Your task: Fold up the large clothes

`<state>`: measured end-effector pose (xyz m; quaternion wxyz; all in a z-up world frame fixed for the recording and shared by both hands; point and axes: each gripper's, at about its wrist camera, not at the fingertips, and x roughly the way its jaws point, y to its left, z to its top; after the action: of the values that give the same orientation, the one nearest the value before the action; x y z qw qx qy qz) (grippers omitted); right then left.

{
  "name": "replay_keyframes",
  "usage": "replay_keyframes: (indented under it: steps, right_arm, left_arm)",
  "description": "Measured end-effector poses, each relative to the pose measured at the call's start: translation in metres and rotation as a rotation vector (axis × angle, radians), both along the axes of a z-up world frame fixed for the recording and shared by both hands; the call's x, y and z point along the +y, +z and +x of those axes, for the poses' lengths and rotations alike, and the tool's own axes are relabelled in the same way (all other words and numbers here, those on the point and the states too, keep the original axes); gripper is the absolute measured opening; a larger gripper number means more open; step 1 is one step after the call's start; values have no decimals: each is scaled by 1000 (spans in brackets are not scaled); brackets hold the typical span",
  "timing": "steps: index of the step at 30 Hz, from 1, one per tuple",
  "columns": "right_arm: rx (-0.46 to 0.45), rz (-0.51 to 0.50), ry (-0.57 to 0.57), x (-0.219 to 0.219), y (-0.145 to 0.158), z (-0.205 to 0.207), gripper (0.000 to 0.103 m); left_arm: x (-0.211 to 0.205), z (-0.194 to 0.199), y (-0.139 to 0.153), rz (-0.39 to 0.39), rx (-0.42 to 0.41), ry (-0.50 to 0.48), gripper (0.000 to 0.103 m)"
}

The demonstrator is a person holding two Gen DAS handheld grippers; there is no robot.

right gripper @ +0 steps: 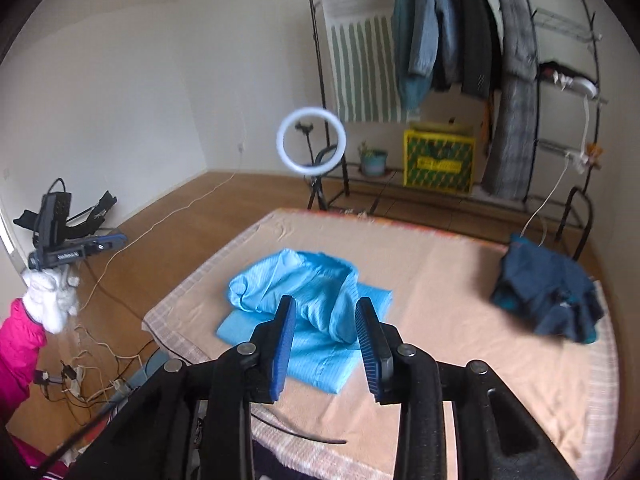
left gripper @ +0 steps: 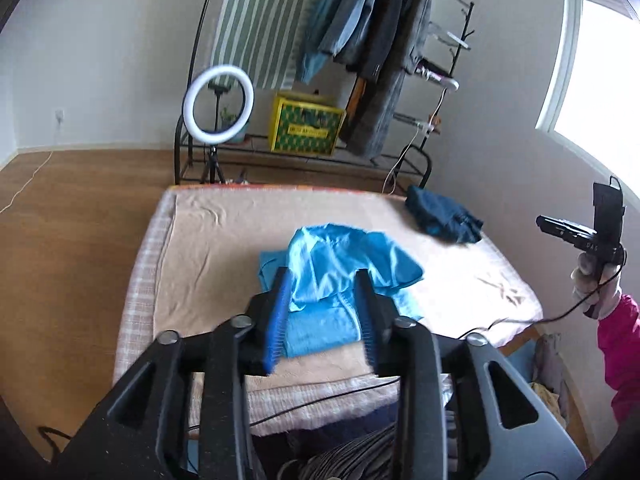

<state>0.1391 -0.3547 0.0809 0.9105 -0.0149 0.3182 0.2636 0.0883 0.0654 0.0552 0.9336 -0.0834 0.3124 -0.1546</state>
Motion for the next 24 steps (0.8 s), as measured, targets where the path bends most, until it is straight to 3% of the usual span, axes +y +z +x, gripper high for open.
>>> replay_keyframes:
  steps: [1, 5, 9, 10, 13, 17, 19, 24]
  right_arm:
    - [-12, 0, -8, -4, 7, -7, 33]
    - [-43, 5, -41, -17, 29, -21, 33]
    - [-99, 9, -80, -31, 64, -38, 33]
    - [-125, 5, -90, -34, 75, -43, 33]
    - [-153, 41, -96, -41, 95, -51, 45]
    - [-136, 10, -88, -29, 86, -46, 48]
    - [-107, -17, -70, -17, 67, -36, 48]
    - [-31, -69, -16, 12, 10, -3, 54]
  left_arm:
    - [-1, -6, 6, 1, -8, 0, 45]
    - [0, -19, 35, 5, -14, -13, 45]
    - [17, -39, 86, -1, -81, 11, 46]
    - [21, -43, 95, -2, -90, 10, 50]
    - [28, -49, 109, 23, -119, 26, 59]
    - [32, -37, 87, -21, -85, 27, 61]
    - [31, -19, 61, -68, -41, 24, 66]
    - [10, 43, -6, -112, 74, 14, 67]
